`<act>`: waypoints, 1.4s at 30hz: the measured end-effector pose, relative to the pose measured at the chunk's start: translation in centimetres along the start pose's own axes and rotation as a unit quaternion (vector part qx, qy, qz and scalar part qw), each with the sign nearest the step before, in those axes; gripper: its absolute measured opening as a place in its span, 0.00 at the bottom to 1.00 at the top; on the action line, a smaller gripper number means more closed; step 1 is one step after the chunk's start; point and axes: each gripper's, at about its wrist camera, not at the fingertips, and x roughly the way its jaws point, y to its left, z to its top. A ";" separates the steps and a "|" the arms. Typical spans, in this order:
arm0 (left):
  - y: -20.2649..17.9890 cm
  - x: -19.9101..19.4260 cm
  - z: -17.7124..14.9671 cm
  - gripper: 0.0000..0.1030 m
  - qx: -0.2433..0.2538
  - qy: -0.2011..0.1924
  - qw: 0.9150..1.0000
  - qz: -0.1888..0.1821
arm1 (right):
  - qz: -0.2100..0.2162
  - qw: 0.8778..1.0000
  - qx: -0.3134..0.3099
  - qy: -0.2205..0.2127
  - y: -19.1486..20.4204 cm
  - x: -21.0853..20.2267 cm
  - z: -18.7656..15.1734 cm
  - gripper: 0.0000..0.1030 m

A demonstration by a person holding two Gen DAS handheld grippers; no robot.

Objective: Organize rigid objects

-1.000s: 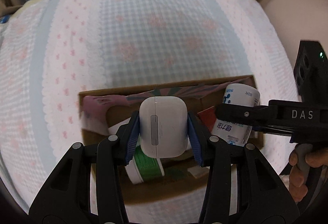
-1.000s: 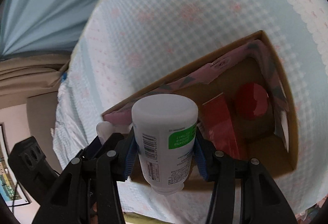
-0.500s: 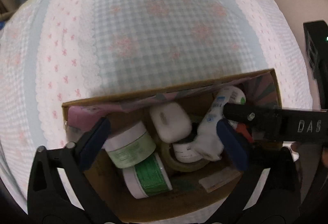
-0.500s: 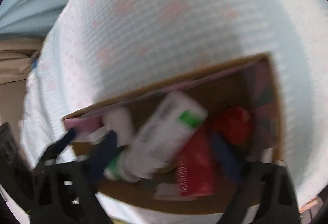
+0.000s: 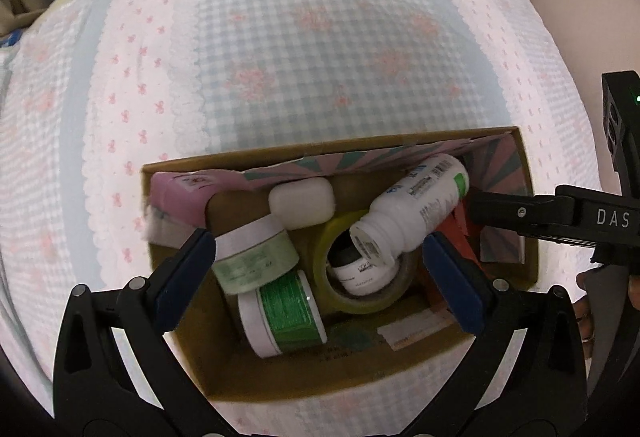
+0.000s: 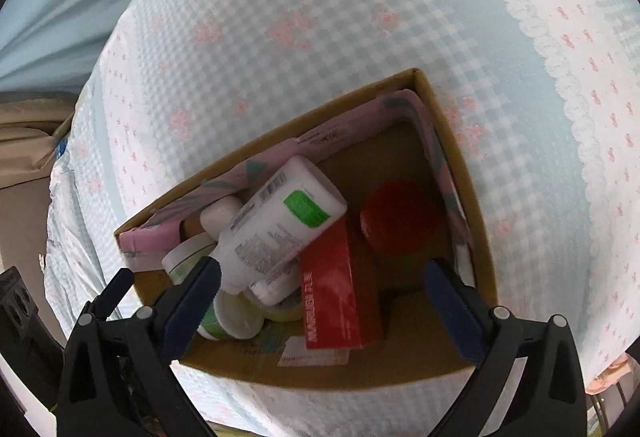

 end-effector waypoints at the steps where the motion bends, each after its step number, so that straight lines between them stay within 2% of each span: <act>1: -0.1 -0.6 -0.2 1.00 0.000 -0.005 1.000 0.001 | 0.000 1.000 -0.002 -0.004 0.1 -0.7 -0.8 0.98; 9: -1.3 -6.9 -2.1 1.00 -0.010 -0.035 0.999 0.008 | 0.001 0.999 -0.030 -0.040 1.9 -6.1 -3.6 0.98; 11: -1.8 -9.2 -2.3 1.00 -0.011 -0.047 0.999 0.004 | -0.001 0.997 -0.046 -0.056 2.6 -8.7 -4.8 0.98; 16: -3.4 -15.3 -2.7 1.00 -0.014 -0.094 0.995 0.022 | -0.023 0.989 -0.107 -0.104 3.8 -14.9 -7.0 0.98; 19: -4.8 -20.3 -3.7 1.00 -0.024 -0.142 0.989 0.029 | -0.042 0.976 -0.152 -0.151 4.0 -19.2 -8.8 0.98; 26: -8.7 -30.0 -8.0 1.00 -0.054 -0.243 0.967 0.049 | -0.064 0.933 -0.223 -0.275 2.7 -28.9 -14.2 0.98; 30: -11.1 -33.6 -10.6 1.00 -0.057 -0.291 0.953 0.062 | -0.075 0.909 -0.242 -0.330 1.4 -32.7 -16.8 0.98; 35: -14.4 -35.8 -13.3 1.00 -0.047 -0.331 0.939 0.075 | -0.084 0.879 -0.260 -0.390 -0.2 -36.2 -19.9 0.98; 37: -15.3 -36.3 -14.2 1.00 -0.045 -0.342 0.936 0.076 | -0.083 0.874 -0.262 -0.402 -0.9 -36.6 -20.6 0.98; 42: -17.2 -36.7 -15.6 1.00 -0.038 -0.359 0.929 0.078 | -0.068 0.870 -0.252 -0.419 -2.7 -37.3 -21.8 0.98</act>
